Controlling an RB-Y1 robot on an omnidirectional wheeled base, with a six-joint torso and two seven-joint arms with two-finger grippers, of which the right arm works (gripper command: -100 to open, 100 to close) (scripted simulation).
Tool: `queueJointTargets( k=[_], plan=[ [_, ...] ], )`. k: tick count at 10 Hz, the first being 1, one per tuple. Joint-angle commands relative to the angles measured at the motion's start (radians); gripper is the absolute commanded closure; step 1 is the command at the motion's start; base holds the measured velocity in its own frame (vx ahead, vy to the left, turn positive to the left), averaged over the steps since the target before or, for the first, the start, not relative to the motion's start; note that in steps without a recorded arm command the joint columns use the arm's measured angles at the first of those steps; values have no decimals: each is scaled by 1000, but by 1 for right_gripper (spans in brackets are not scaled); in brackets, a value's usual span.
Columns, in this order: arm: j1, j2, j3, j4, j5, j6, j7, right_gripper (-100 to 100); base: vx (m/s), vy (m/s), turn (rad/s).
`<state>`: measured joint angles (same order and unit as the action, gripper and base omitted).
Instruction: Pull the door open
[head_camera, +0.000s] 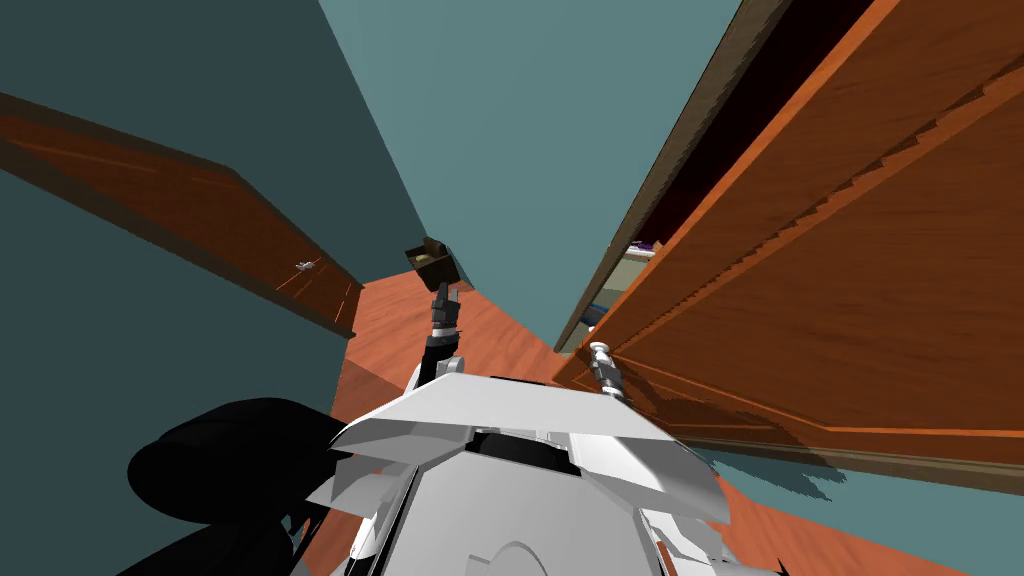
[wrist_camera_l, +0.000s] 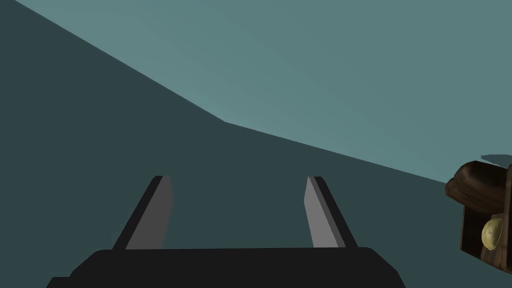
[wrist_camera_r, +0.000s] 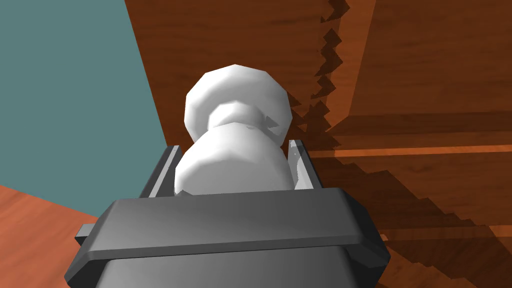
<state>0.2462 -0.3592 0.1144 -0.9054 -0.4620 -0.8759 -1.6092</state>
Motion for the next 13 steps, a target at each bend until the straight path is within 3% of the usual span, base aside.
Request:
queueJointTargets(
  k=[1,2,3,10,11,13],
  plan=[
    [16,-16,22,-15,13,-14,-22,100,-249,-17,80],
    [23,-24,35,-20,21,-21,-34,100,-297,-13,91],
    [14,-20,27,-6,17,-20,-27,100,-138,-1,17],
    [74,-101,112,8,66,-129,-133,100,-257,-44,141],
    [70,-93,109,9,64,-117,-123,100,-110,-16,22],
    [79,-105,123,23,74,-143,-142,100,-193,-43,160]
  ],
)
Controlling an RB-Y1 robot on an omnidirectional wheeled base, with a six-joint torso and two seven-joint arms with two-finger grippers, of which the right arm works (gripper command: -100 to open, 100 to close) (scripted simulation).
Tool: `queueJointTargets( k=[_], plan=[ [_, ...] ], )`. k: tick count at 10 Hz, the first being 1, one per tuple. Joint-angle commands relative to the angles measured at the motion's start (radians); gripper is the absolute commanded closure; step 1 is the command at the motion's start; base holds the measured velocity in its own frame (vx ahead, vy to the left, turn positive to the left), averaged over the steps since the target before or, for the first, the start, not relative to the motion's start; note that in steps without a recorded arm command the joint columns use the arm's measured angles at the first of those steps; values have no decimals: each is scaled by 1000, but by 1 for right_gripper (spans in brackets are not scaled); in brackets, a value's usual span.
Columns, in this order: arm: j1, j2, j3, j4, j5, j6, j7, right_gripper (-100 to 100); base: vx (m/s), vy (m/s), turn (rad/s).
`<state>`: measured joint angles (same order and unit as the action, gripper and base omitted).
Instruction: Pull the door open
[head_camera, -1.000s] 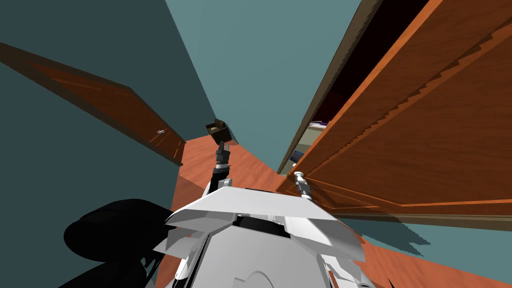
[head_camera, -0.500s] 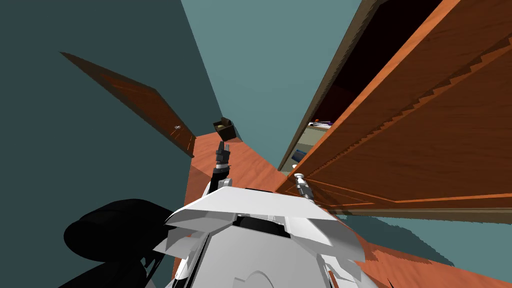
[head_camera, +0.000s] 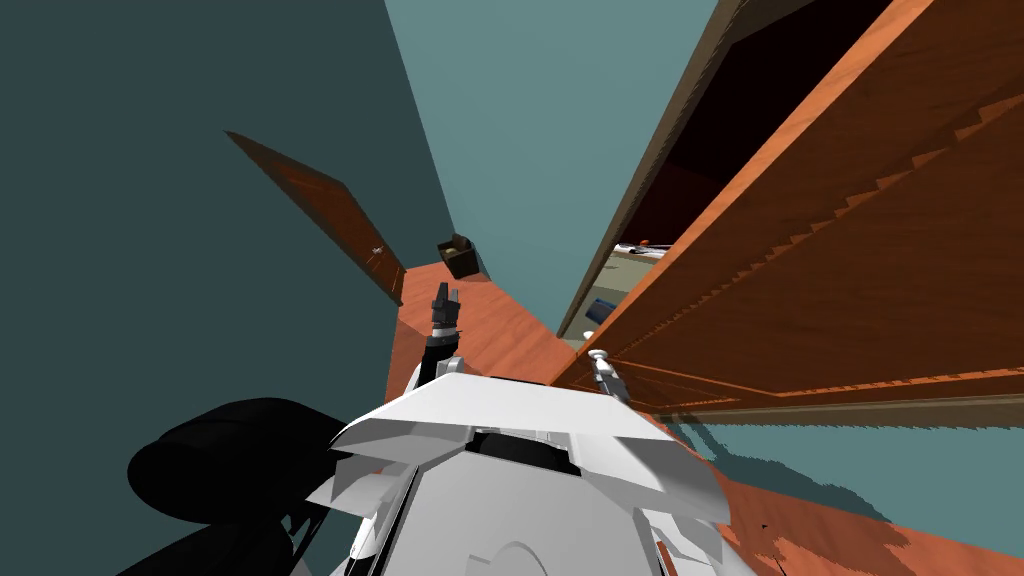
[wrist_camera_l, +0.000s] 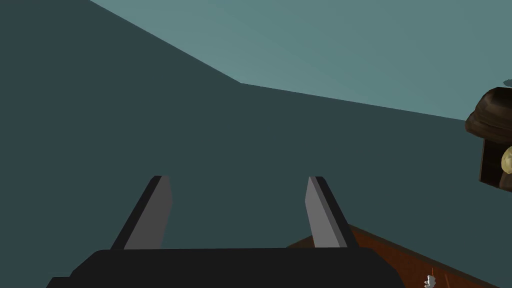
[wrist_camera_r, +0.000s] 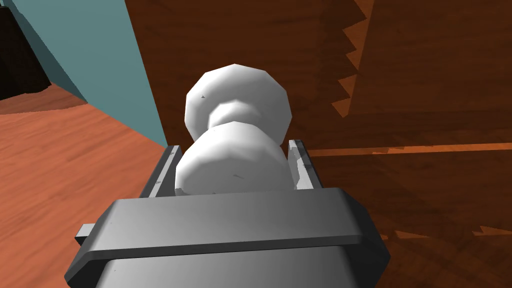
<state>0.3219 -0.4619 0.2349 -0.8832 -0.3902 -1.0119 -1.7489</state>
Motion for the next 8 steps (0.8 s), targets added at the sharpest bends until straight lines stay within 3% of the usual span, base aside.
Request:
queueJointTargets(
  k=[1,8],
  plan=[
    [6,-11,9,9,7,-25,-14,100,-223,-58,148],
    [23,-51,40,48,31,-105,-67,100,-205,-37,125]
  ],
)
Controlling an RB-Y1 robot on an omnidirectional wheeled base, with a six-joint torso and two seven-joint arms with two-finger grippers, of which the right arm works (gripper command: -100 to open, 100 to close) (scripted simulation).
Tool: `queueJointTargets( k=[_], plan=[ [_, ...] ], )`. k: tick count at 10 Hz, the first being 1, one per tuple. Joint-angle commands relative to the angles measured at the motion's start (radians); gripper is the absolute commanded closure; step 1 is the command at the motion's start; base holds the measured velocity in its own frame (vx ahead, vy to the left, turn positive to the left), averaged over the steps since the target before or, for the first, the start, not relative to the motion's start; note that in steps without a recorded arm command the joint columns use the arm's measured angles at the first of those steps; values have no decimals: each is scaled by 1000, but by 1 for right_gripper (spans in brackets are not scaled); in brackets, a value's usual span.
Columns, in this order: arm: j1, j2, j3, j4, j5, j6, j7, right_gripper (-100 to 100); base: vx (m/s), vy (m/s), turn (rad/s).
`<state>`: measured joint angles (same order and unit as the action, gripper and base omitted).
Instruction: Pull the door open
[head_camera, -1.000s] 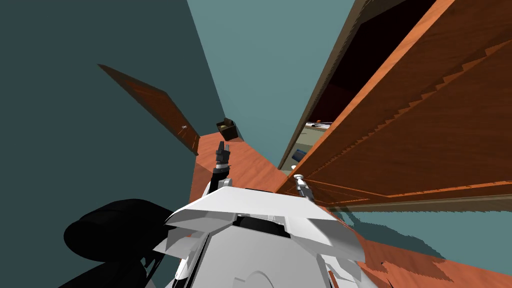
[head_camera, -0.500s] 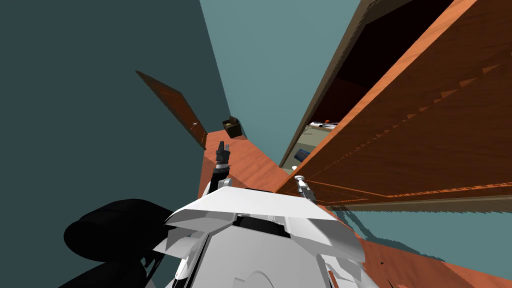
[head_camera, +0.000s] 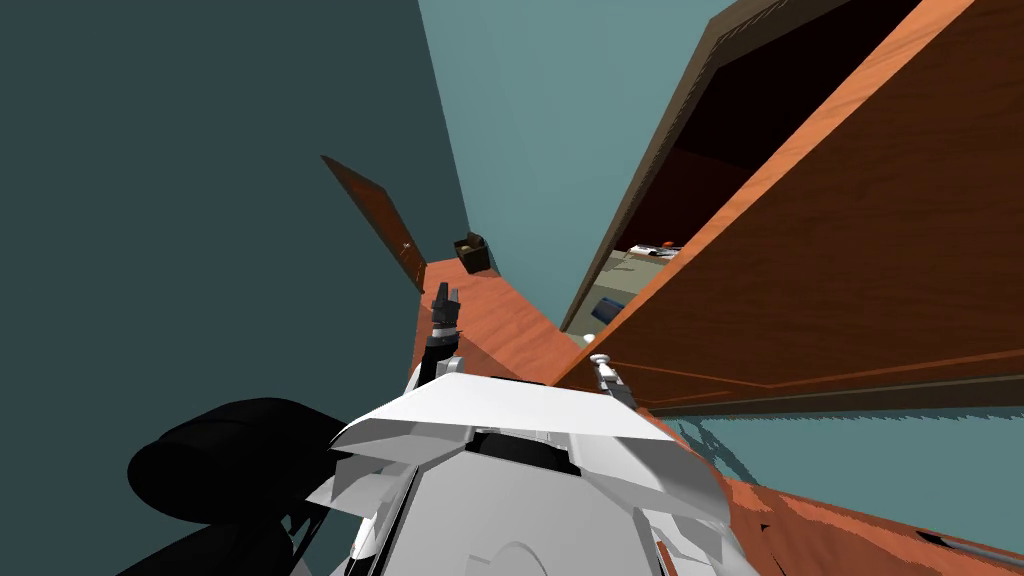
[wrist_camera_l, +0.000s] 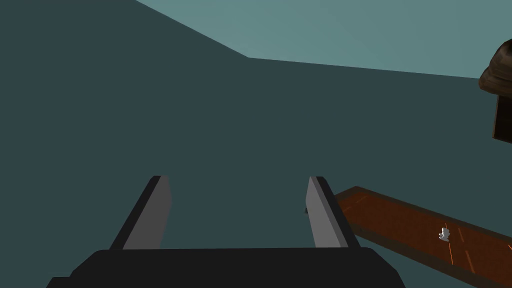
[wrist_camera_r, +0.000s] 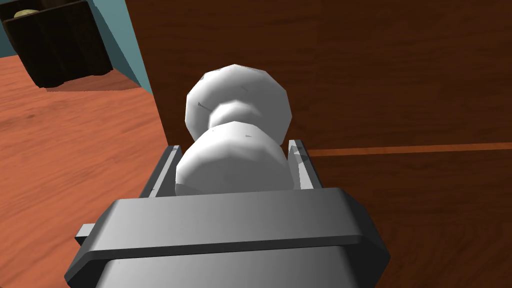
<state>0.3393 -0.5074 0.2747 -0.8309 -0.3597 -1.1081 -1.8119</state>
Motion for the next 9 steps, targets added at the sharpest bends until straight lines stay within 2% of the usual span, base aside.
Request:
queueJointTargets(
  k=[1,5,9],
  plan=[
    [0,0,0,0,0,0,0,100,-86,-15,20],
    [-6,-12,15,27,9,-30,-20,100,-177,-34,123],
    [-14,-25,28,55,17,-61,-40,100,-204,-64,146]
  ],
)
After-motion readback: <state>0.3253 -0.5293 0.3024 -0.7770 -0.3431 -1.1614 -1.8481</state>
